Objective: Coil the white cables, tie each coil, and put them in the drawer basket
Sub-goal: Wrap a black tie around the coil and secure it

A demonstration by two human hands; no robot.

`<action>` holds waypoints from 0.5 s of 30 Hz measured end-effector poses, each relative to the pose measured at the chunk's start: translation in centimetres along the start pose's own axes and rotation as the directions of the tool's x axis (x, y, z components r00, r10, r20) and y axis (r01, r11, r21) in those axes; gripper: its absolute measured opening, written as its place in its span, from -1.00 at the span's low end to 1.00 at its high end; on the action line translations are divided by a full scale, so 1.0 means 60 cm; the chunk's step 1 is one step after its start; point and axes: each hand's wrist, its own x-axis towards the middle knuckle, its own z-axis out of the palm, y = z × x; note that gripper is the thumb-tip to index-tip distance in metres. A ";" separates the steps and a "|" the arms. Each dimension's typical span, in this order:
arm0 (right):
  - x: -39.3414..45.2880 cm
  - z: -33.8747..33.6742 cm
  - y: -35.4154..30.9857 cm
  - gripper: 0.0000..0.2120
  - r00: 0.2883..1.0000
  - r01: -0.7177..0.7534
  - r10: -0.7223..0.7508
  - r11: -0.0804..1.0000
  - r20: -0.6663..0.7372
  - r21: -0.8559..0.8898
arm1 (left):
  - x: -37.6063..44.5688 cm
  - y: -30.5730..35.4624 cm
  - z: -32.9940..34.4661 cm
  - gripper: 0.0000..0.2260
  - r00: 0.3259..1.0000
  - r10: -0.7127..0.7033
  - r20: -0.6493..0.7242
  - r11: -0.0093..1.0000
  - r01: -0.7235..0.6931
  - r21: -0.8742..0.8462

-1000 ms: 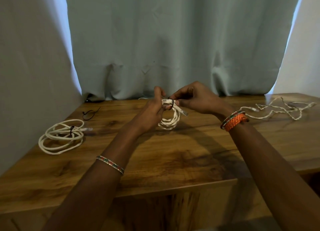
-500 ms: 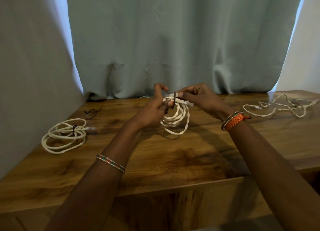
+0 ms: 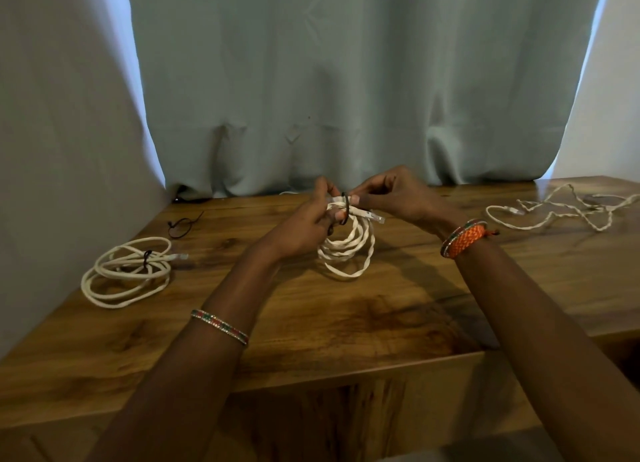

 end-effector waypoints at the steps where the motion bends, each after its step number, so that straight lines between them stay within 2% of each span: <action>1: 0.001 0.000 -0.003 -0.85 1.000 0.005 -0.005 1.000 0.005 -0.023 | 0.000 0.000 0.000 -0.88 1.000 -0.003 0.000 1.000 0.003 0.007; 9: 0.001 0.016 -0.003 -0.85 0.995 0.021 -0.038 0.983 -0.091 -0.180 | -0.002 -0.010 0.000 -0.90 0.999 -0.048 0.005 0.997 0.048 0.065; 12: 0.002 0.023 -0.007 -0.66 0.989 -0.003 -0.017 0.990 -0.145 -0.138 | -0.001 -0.011 0.001 -0.90 0.999 -0.048 -0.014 0.994 0.049 0.097; 15: 0.006 0.025 -0.012 -0.80 0.988 -0.030 0.020 0.998 -0.150 -0.062 | 0.001 -0.012 -0.003 -0.92 0.999 -0.032 -0.035 0.999 0.033 0.029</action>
